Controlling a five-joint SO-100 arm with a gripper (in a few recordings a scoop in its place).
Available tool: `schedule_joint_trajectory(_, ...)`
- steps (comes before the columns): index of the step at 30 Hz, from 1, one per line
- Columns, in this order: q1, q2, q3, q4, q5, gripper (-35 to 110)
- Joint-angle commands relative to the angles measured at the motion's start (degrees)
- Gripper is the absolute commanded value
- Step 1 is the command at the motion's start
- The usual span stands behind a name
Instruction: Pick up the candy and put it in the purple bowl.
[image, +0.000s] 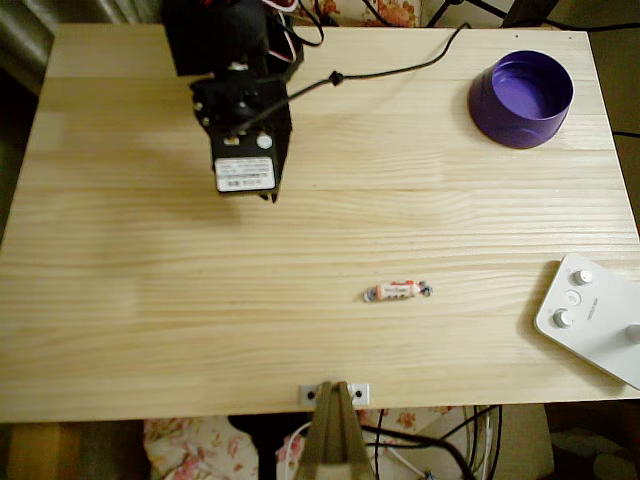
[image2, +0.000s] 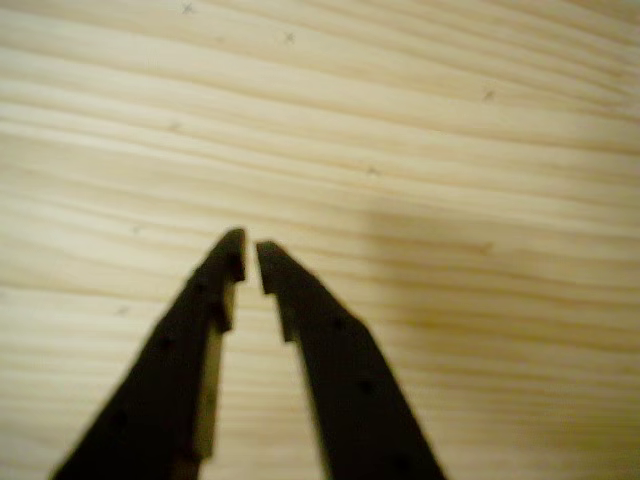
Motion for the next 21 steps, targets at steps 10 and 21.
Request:
schedule_joint_trajectory(10,-3.6,1.0,0.3,0.5,-3.2,0)
schedule_joint_trajectory(21,-1.1,1.0,0.3,0.5,-0.1,0)
